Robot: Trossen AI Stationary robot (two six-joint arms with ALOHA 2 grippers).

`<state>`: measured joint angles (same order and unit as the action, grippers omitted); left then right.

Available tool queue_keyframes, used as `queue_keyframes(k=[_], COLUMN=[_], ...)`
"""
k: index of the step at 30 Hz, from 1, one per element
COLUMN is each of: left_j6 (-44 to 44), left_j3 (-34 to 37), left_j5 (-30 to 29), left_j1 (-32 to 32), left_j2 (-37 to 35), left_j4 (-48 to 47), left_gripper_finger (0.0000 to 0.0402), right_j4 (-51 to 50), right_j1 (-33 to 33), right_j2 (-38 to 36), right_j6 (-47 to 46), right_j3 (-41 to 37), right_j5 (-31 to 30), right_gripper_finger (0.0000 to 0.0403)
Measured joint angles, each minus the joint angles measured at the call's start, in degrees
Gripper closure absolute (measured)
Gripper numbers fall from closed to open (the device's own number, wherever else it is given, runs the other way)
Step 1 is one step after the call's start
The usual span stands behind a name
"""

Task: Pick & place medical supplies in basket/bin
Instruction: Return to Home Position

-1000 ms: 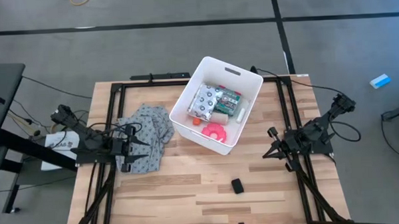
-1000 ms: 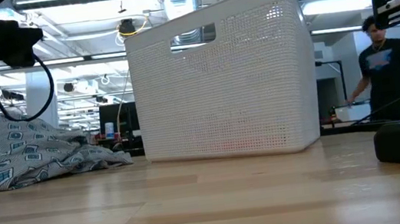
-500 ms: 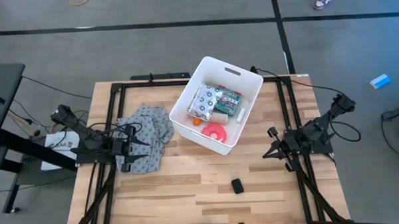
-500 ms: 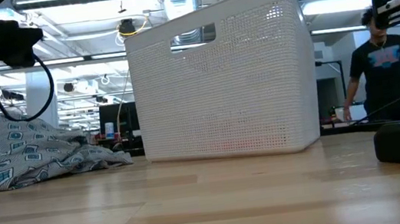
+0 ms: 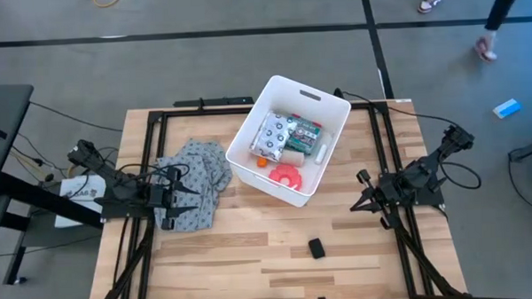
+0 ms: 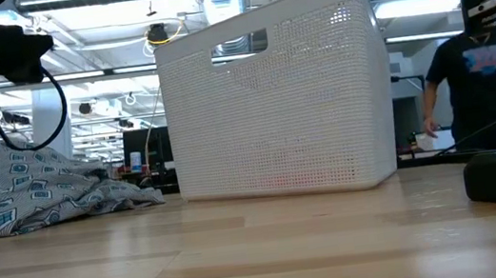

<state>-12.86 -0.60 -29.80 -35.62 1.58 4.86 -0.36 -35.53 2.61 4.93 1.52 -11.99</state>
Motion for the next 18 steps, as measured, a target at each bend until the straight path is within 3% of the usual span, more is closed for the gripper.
queue_keyframes(k=[18], left_j6=[-0.16], left_j3=[0.02], left_j5=[0.0], left_j1=[0.0], left_j2=[-0.01], left_j4=[0.0], left_gripper_finger=[0.0223], right_j4=[-0.02], right_j1=[-0.02], right_j2=[0.0], right_j6=[0.0], right_j3=[-0.02], right_j5=[-0.02], right_gripper_finger=[0.0397])
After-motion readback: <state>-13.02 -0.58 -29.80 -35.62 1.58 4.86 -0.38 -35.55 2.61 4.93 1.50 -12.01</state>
